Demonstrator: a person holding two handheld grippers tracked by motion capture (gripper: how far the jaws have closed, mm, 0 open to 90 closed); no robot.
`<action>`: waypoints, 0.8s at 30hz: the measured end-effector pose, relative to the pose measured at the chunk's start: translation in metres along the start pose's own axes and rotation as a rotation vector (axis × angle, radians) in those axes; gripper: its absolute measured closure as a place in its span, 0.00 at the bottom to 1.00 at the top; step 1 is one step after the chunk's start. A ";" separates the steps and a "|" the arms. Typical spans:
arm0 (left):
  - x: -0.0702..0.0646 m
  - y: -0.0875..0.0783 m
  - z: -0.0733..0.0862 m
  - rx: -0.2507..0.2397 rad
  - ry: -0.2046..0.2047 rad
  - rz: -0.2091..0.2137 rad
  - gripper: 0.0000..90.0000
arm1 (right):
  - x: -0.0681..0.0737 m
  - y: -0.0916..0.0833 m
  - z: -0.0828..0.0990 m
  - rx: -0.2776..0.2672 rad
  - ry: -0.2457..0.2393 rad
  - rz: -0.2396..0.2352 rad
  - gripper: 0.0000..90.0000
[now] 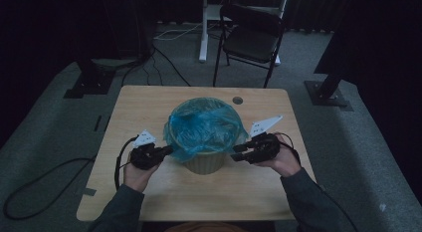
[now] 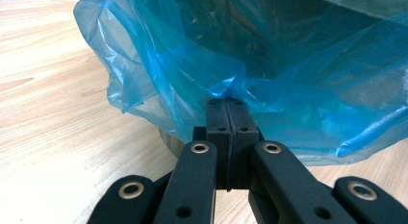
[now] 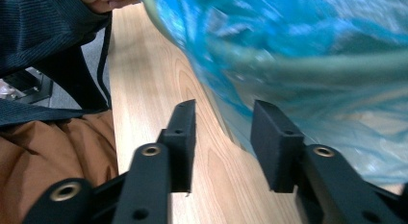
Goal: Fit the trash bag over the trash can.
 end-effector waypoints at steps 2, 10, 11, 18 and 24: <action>-0.001 0.001 0.000 0.001 0.005 0.000 1.00 | 0.004 0.002 -0.004 -0.008 -0.011 0.009 0.66; 0.003 0.001 0.004 0.011 -0.006 -0.008 1.00 | 0.002 0.009 -0.002 0.040 -0.021 -0.006 1.00; 0.003 0.001 0.004 0.011 -0.006 -0.008 1.00 | 0.002 0.009 -0.002 0.040 -0.021 -0.006 1.00; 0.006 0.000 0.011 0.032 -0.005 -0.022 1.00 | -0.005 0.014 0.014 0.115 0.014 0.011 1.00; 0.011 0.005 0.017 0.066 -0.029 -0.028 1.00 | -0.016 0.015 0.023 0.141 0.064 0.033 1.00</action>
Point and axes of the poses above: each handheld gripper's, and its own axes: y roughly forward along the jaws, z roughly out of its underside, x roughly to its left, the point moved 5 cm from there along y, roughly forward along the jaws, and after that the axes turned 4 degrees about -y, right-handed, at the moved point
